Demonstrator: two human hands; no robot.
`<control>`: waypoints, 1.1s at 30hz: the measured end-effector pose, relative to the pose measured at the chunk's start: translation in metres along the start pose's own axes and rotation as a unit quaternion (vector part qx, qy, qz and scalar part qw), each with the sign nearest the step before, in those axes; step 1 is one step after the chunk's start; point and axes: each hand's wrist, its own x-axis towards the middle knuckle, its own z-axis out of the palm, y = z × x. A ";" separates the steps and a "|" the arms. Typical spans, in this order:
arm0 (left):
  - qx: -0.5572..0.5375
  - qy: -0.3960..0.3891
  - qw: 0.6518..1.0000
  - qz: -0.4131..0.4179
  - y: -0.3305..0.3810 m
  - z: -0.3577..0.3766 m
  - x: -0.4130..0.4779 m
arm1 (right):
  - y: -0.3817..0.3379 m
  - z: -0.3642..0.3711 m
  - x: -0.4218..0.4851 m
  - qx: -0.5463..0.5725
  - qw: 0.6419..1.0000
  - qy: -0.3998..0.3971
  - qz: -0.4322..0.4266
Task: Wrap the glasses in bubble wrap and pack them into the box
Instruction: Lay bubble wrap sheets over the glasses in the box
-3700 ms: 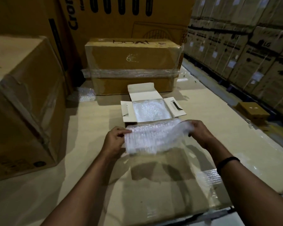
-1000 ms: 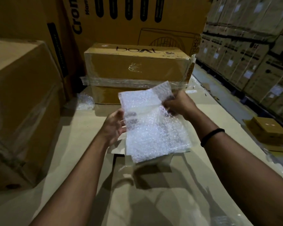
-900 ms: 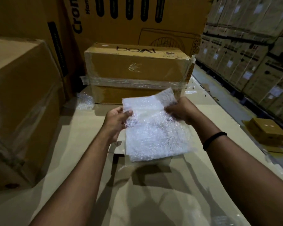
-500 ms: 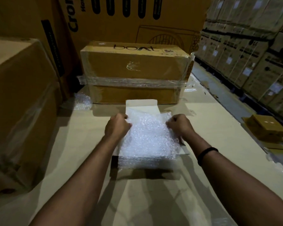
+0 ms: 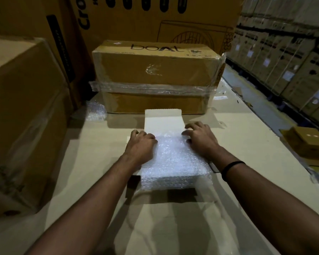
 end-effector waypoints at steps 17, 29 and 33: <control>0.004 -0.139 0.990 -0.033 0.018 -0.002 0.026 | -0.004 -0.017 0.020 -0.049 0.995 -0.076 -0.047; -0.110 -0.057 0.992 0.032 0.026 0.006 0.016 | -0.013 -0.014 0.014 -0.067 0.989 -0.129 -0.037; -0.128 -0.105 0.986 -0.011 0.031 0.009 0.024 | -0.008 -0.018 0.022 -0.014 0.975 -0.221 -0.007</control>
